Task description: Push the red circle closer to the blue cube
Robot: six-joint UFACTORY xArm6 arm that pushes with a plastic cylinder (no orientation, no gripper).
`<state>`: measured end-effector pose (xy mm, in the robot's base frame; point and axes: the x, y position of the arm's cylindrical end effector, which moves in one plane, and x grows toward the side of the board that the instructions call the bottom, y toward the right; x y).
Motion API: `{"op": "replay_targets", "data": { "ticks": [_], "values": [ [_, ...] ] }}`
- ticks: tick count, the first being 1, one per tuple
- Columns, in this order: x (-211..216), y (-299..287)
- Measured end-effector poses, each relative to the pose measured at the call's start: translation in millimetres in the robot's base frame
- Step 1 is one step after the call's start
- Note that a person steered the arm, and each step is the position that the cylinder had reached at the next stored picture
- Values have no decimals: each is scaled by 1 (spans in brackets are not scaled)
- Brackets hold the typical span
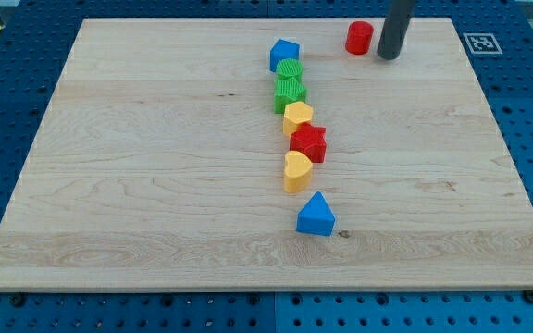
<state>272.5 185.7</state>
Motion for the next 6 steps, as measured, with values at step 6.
{"op": "replay_targets", "data": {
  "ticks": [6],
  "values": [
    [-26,-57]
  ]
}}
